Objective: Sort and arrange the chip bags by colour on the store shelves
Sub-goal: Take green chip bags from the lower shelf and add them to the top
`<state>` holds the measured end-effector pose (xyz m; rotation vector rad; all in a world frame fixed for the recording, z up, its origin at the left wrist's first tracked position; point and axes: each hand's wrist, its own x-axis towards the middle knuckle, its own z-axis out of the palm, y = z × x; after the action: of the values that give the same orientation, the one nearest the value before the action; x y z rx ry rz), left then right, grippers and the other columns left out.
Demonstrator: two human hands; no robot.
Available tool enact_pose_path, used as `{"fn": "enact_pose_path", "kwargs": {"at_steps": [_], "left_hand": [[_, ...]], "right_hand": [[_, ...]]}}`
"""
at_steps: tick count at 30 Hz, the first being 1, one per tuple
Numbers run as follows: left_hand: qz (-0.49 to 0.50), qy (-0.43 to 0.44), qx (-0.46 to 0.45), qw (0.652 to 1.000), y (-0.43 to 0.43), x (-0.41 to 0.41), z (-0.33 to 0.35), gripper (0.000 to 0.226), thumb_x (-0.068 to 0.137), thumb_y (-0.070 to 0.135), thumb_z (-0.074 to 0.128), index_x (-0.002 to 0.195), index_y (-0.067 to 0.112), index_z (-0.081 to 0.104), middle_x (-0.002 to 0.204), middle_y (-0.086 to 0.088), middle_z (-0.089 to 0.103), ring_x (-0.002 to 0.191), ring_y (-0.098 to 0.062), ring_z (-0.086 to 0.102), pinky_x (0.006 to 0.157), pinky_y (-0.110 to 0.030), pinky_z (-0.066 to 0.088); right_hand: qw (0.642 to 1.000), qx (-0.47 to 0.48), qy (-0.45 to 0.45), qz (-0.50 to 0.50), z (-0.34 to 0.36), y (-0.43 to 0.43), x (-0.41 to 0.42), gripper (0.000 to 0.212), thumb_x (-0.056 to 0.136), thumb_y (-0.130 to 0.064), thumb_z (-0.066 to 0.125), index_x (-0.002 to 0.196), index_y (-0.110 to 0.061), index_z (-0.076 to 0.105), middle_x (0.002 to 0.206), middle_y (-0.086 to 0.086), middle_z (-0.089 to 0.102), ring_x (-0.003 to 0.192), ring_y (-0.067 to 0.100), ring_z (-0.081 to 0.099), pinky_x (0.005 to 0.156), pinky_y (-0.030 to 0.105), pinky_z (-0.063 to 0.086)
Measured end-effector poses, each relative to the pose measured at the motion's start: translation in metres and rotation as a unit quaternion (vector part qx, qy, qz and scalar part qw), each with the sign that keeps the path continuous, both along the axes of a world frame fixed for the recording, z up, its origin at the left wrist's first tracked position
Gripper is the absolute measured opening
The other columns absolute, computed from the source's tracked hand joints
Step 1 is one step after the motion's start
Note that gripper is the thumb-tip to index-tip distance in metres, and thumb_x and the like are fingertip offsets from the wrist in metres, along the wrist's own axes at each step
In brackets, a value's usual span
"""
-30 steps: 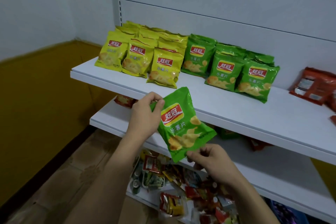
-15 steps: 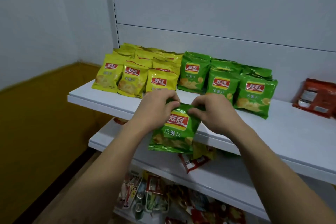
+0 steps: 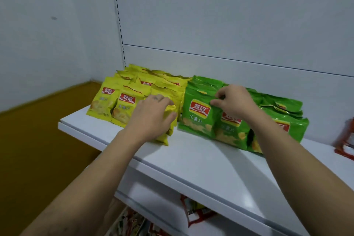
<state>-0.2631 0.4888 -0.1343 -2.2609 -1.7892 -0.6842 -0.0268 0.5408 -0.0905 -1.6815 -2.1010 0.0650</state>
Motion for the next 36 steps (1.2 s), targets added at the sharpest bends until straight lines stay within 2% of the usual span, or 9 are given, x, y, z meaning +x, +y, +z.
{"fn": "enact_pose_path", "kwargs": {"at_steps": [3,7,12,15,19,24,28,32,36], "left_hand": [[0.008,0.012,0.009,1.0,0.005,0.004,0.004,0.037,0.093,0.046,0.049,0.123,0.026,0.057,0.128,0.001,0.056,0.122,-0.022,0.046,0.096,-0.04,0.038],[0.03,0.035,-0.007,0.999,0.007,0.008,0.006,0.036,0.094,0.047,0.047,0.124,0.029,0.055,0.131,0.003,0.054,0.126,-0.02,0.043,0.099,-0.04,0.033],[0.033,0.039,-0.002,0.999,0.007,0.015,0.005,0.035,0.095,0.046,0.046,0.123,0.029,0.056,0.13,0.003,0.055,0.124,-0.019,0.044,0.099,-0.039,0.034],[0.03,0.041,0.009,0.999,0.008,0.019,0.007,0.034,0.095,0.045,0.046,0.123,0.029,0.057,0.128,0.004,0.057,0.123,-0.019,0.045,0.098,-0.038,0.034],[0.031,0.046,0.02,0.998,0.006,0.02,0.007,0.035,0.095,0.045,0.045,0.123,0.029,0.056,0.127,0.005,0.057,0.122,-0.019,0.045,0.097,-0.038,0.034],[0.034,0.054,0.01,0.998,-0.001,0.013,0.0,0.039,0.094,0.046,0.046,0.128,0.027,0.052,0.132,0.004,0.055,0.125,-0.019,0.044,0.099,-0.038,0.033],[0.032,0.047,0.01,0.998,-0.014,0.003,-0.005,0.046,0.093,0.048,0.047,0.135,0.027,0.046,0.137,0.004,0.051,0.129,-0.019,0.04,0.102,-0.038,0.032],[0.032,0.028,0.027,0.999,-0.037,-0.015,-0.014,0.047,0.092,0.048,0.049,0.133,0.026,0.047,0.134,0.003,0.052,0.129,-0.02,0.04,0.103,-0.038,0.03],[0.025,0.005,0.015,1.0,-0.071,-0.045,-0.035,0.049,0.091,0.048,0.049,0.134,0.025,0.047,0.133,0.002,0.053,0.13,-0.021,0.04,0.103,-0.039,0.031]], "right_hand": [[1.0,-0.001,0.002,-0.005,-0.007,0.023,-0.003,0.025,0.083,-0.04,0.071,0.094,-0.017,0.07,0.085,0.001,0.066,0.084,0.022,0.059,0.075,0.034,0.051],[0.997,0.031,-0.07,-0.011,-0.008,0.041,-0.008,0.022,0.085,-0.043,0.068,0.095,-0.023,0.07,0.093,0.0,0.068,0.089,0.024,0.059,0.069,0.029,0.041],[0.985,0.07,-0.153,-0.028,-0.007,0.053,-0.009,0.026,0.087,-0.045,0.065,0.097,-0.02,0.068,0.087,0.002,0.061,0.083,0.023,0.052,0.066,0.029,0.039],[0.98,0.086,-0.175,-0.026,-0.009,0.058,-0.009,0.031,0.088,-0.047,0.063,0.098,-0.018,0.069,0.092,0.004,0.062,0.089,0.023,0.052,0.067,0.03,0.04],[0.987,0.082,-0.138,-0.023,-0.009,0.059,-0.009,0.042,0.087,-0.052,0.06,0.113,-0.02,0.063,0.111,0.005,0.058,0.106,0.024,0.049,0.083,0.035,0.042],[0.989,0.103,-0.102,-0.001,-0.002,0.037,-0.005,0.056,0.088,-0.055,0.057,0.133,-0.022,0.051,0.134,0.006,0.049,0.125,0.025,0.04,0.103,0.04,0.034],[0.99,0.11,-0.066,0.065,-0.004,0.006,-0.015,0.076,0.083,-0.058,0.061,0.147,-0.03,0.033,0.156,0.005,0.026,0.143,0.025,0.023,0.115,0.043,0.021],[0.981,0.115,-0.109,0.108,-0.02,-0.038,-0.048,0.083,0.082,-0.061,0.059,0.151,-0.033,0.023,0.162,0.003,0.008,0.148,0.022,0.008,0.12,0.045,0.008],[0.976,0.106,-0.099,0.162,-0.051,-0.085,-0.087,0.08,0.083,-0.062,0.057,0.15,-0.031,0.027,0.162,0.004,0.009,0.149,0.023,0.008,0.12,0.046,0.008]]}}
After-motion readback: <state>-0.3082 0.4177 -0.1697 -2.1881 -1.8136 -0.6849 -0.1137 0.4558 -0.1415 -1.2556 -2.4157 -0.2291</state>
